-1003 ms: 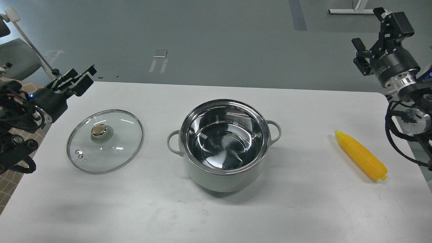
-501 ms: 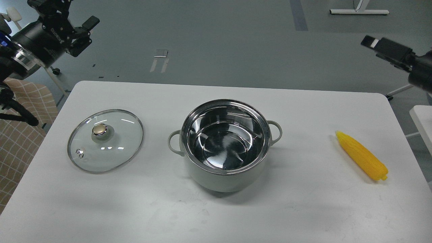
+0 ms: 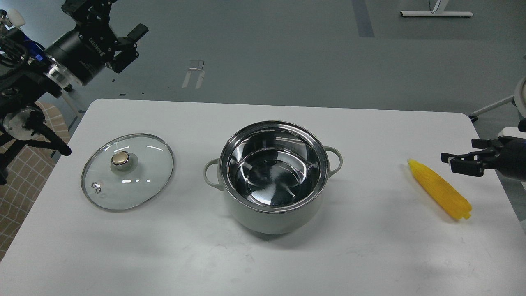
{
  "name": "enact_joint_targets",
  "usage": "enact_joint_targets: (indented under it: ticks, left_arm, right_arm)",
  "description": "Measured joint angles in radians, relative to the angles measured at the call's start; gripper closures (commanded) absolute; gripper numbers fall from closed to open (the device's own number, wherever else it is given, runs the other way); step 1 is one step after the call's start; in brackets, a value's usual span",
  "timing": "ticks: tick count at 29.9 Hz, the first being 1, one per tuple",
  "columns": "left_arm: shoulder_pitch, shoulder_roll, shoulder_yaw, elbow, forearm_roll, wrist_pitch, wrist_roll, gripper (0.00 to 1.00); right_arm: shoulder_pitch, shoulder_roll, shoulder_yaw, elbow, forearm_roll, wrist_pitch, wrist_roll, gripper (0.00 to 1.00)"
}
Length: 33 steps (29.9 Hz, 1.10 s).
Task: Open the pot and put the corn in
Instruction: 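Move the right gripper down to the yellow corn and grasp it, then lift the corn and carry it over the open pot with the right gripper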
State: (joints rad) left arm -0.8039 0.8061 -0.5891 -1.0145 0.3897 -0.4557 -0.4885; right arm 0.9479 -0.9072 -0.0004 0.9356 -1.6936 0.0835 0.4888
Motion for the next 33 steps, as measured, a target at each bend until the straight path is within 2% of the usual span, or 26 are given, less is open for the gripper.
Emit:
enact_joint_targets:
  ticks: [7,11,13,14,15,17,20,29,33]
  left_arm:
    - [0.003,0.0,0.0,-0.008,0.0,0.0,0.0,0.03]
    - [0.003,0.001,0.0,-0.009,0.0,0.0,0.0,0.03]
    - [0.003,0.001,0.001,-0.009,0.0,0.0,0.0,0.03]
    - [0.003,0.001,0.001,-0.009,0.0,-0.001,0.0,0.03]
    - [0.003,0.002,0.001,-0.011,0.0,-0.001,0.0,0.03]
    - [0.003,0.003,0.002,-0.017,0.0,-0.001,0.0,0.03]
    - [0.003,0.005,0.002,-0.023,0.0,0.0,0.0,0.03]
    - [0.003,0.006,0.002,-0.025,0.0,0.0,0.0,0.03]
    - [0.003,0.006,0.002,-0.026,0.0,0.0,0.0,0.03]
  right_arm:
    - [-0.058,0.108,-0.009,-0.108,-0.034,-0.028,0.0,0.03]
    - [-0.065,0.158,-0.035,-0.151,-0.035,-0.032,0.0,0.1]
    - [-0.067,0.178,-0.051,-0.177,-0.035,-0.032,0.0,0.23]
    - [-0.067,0.184,-0.058,-0.185,-0.035,-0.033,0.0,0.36]
    - [-0.067,0.189,-0.065,-0.192,-0.035,-0.033,0.0,0.55]
    - [-0.068,0.195,-0.075,-0.198,-0.035,-0.033,0.0,0.75]
    - [-0.07,0.196,-0.081,-0.202,-0.035,-0.033,0.0,1.0]
    - [-0.067,0.182,-0.082,-0.188,-0.034,-0.034,0.0,1.0]
    - [-0.001,0.139,-0.076,-0.119,-0.022,-0.04,0.0,1.0]
